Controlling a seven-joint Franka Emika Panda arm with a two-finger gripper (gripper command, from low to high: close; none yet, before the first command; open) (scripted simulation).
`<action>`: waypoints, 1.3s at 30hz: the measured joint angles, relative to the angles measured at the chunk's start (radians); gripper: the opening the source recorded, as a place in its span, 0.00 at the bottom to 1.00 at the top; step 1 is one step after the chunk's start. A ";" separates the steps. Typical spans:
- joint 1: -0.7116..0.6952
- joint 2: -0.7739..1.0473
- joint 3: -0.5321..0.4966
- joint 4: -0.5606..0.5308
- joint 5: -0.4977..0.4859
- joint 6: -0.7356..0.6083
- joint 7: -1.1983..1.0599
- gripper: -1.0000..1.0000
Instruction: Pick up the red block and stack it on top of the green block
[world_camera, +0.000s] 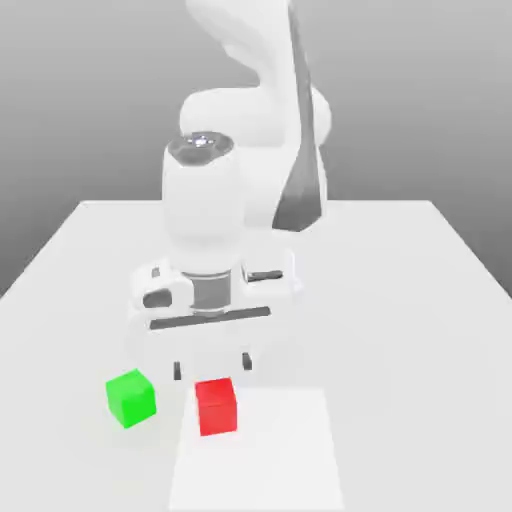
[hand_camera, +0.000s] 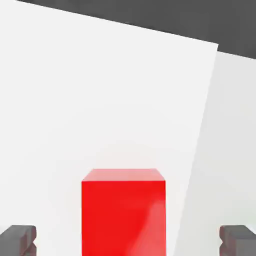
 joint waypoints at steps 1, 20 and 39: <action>0.001 0.017 0.006 0.003 0.013 0.014 -0.010 0.50; -0.066 0.173 0.109 0.023 0.159 0.141 -0.116 0.00; -0.202 -0.150 -0.072 0.003 -0.102 -0.158 -0.109 0.00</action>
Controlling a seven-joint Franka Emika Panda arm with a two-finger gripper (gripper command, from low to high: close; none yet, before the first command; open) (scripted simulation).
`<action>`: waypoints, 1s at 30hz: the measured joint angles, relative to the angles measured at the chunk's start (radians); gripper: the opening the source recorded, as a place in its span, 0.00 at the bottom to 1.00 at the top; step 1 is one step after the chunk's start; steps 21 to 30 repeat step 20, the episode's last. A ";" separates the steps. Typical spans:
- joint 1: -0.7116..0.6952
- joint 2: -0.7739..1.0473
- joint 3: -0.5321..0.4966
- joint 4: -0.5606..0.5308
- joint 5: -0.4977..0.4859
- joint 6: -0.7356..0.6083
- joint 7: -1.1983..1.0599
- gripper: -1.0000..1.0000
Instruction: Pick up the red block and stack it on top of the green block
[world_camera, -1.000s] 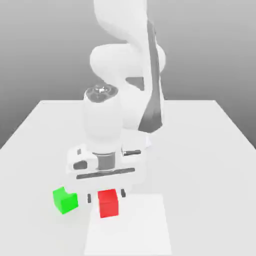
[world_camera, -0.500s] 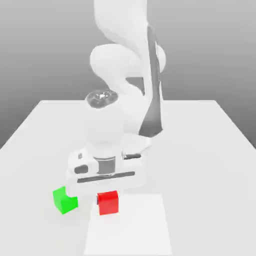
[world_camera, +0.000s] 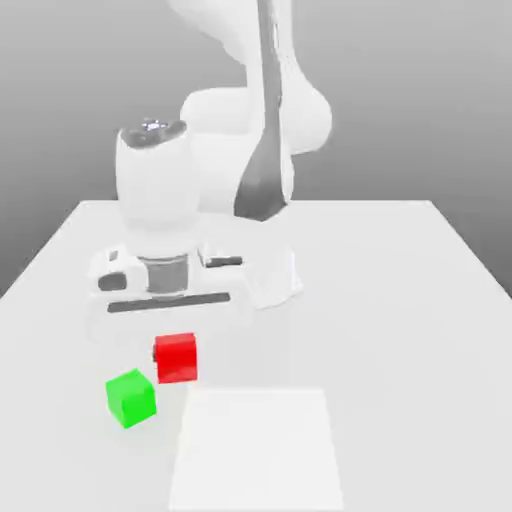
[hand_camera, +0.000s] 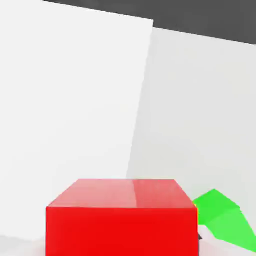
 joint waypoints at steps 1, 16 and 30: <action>-0.025 -0.013 -0.021 0.003 -0.017 -0.015 -0.019 0.00; -0.007 0.181 -0.030 0.021 0.186 0.153 -0.195 0.00; -0.021 0.230 -0.009 0.018 0.232 0.198 -0.227 1.00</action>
